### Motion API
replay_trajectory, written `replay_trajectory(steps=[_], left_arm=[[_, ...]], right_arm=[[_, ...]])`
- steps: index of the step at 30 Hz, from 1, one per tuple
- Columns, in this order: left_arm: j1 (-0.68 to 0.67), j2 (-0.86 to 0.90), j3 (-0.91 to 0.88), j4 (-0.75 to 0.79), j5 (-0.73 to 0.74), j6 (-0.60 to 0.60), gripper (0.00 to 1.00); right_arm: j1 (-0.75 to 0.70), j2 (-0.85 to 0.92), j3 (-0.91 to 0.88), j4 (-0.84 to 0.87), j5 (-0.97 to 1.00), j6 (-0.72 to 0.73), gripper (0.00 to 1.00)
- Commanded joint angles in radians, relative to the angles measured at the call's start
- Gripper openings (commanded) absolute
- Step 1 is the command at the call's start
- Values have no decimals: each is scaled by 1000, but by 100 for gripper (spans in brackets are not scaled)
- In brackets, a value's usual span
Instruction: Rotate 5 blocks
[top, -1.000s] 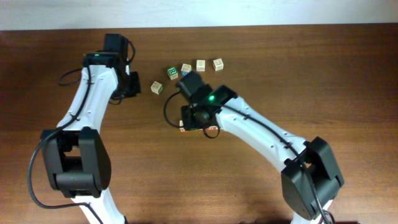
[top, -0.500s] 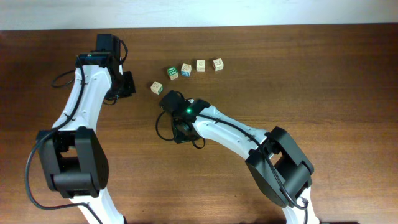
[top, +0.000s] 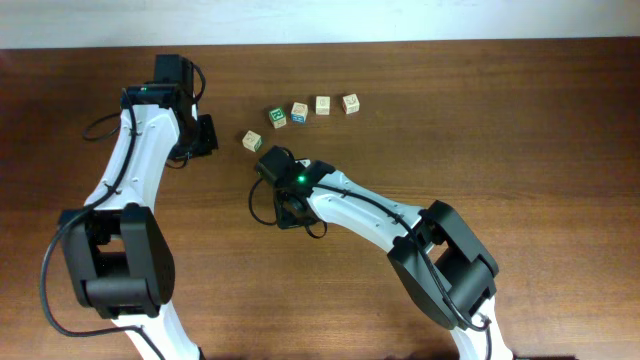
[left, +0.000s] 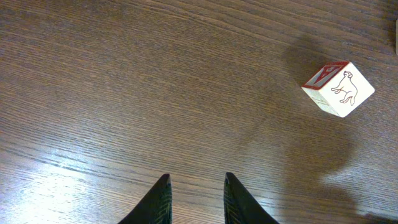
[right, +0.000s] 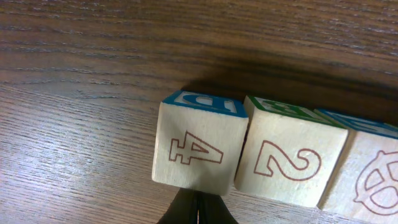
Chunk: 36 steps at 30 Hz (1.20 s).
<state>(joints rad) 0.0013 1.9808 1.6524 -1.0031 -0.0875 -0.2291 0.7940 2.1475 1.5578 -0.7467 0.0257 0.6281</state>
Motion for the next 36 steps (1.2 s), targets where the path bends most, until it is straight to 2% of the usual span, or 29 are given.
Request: replay_trajectory(steps=[1,8,11,12,14,16,18,20,24,26,28,34,36], left_arm=[[1,3,21,-2,-14,-10,26],[1,3,21,-7,-14,-10,26],[1,3,21,-14,-14,-10,25],[1,3,21,-24,-13,-10,22],[1,3,21,-41,12,-8,14],[-2,3,21,-84,121,-1,14],[-16,3,16,-123,148,-1,15],[-49,3,-8,-143,149,-2,15],[-108,3,-117,-86,167,-14,8],[-132,3,-171,-32,216,-18,2],[-153,3,-209,17,224,-37,1],[-225,3,-266,118,249,-40,0],[-252,3,-270,132,249,-40,0]], right_arm=[[5,8,11,7,9,8,4],[5,0,53,-43,-48,-45,4],[-6,-62,234,-201,-48,-72,4],[-21,-81,303,-255,-48,-79,4],[-85,-106,458,-394,-52,-109,4],[-213,-111,584,-551,-120,-181,4],[-312,-108,586,-609,-273,-290,5],[-432,-77,558,-685,-386,-400,5],[-550,-69,338,-626,-393,-415,4],[-566,-69,190,-528,-395,-410,5],[-567,-69,73,-428,-429,-411,5],[-559,-69,-112,-174,-472,-410,4],[-559,-69,-131,-153,-474,-402,5]])
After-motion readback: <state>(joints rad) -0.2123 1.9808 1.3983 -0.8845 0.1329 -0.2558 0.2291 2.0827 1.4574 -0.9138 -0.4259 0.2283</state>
